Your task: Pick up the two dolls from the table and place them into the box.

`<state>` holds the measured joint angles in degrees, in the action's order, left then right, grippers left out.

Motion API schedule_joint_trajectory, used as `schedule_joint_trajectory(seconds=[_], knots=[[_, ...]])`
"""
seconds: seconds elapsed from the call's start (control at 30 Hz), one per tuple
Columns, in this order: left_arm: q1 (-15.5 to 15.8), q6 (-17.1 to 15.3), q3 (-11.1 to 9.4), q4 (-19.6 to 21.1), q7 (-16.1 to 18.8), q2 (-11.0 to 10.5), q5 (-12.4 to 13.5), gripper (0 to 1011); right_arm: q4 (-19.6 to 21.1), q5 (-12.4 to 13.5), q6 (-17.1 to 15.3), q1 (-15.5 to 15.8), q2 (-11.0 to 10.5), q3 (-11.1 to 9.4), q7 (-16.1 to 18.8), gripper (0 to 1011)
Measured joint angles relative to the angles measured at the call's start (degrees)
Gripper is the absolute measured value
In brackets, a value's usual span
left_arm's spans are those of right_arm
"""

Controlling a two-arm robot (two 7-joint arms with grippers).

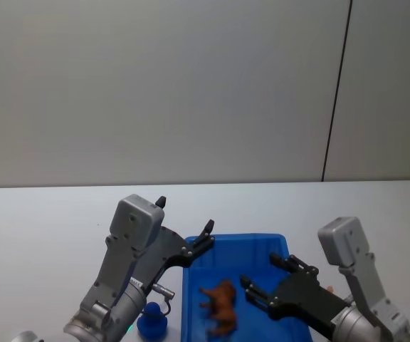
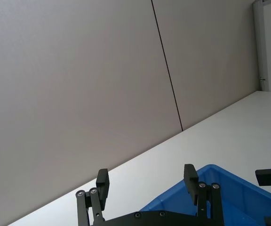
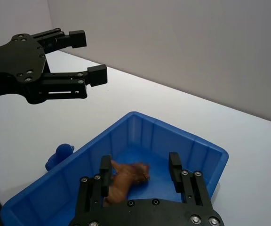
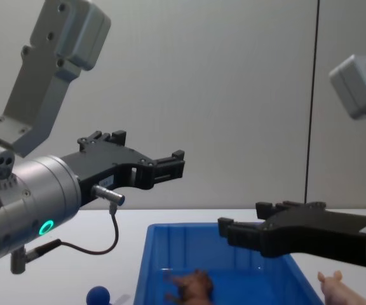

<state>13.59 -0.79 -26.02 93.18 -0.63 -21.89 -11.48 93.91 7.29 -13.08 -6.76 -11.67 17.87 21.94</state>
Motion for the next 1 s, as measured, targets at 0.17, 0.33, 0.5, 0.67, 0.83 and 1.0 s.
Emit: schedule_joint_trajectory(seconds=[0.17, 0.33, 0.5, 0.67, 0.83, 1.0], knots=[[0.0, 0.0, 0.0, 0.0, 0.0, 0.0, 0.0, 1003, -0.27, -0.35, -0.28, -0.01, 0.09, 0.17, -0.75, 846], [0.0, 0.0, 0.0, 0.0, 0.0, 0.0, 0.0, 1003, 0.11, -0.42, -0.52, 0.56, -0.33, 0.05, -2.26, 974], [0.0, 0.0, 0.0, 0.0, 0.0, 0.0, 0.0, 1003, 1.36, -0.47, -0.79, 1.72, -1.18, -0.44, -4.7, 1001], [0.0, 0.0, 0.0, 0.0, 0.0, 0.0, 0.0, 1003, 2.74, -0.46, -1.13, 2.99, -2.11, -0.97, -7.25, 1001], [0.0, 0.0, 0.0, 0.0, 0.0, 0.0, 0.0, 1003, 4.46, -0.27, -1.58, 4.64, -3.21, -1.67, -10.64, 1001], [0.0, 0.0, 0.0, 0.0, 0.0, 0.0, 0.0, 1003, 5.65, 0.25, -2.06, 6.1, -4.15, -2.34, -13.4, 1001]])
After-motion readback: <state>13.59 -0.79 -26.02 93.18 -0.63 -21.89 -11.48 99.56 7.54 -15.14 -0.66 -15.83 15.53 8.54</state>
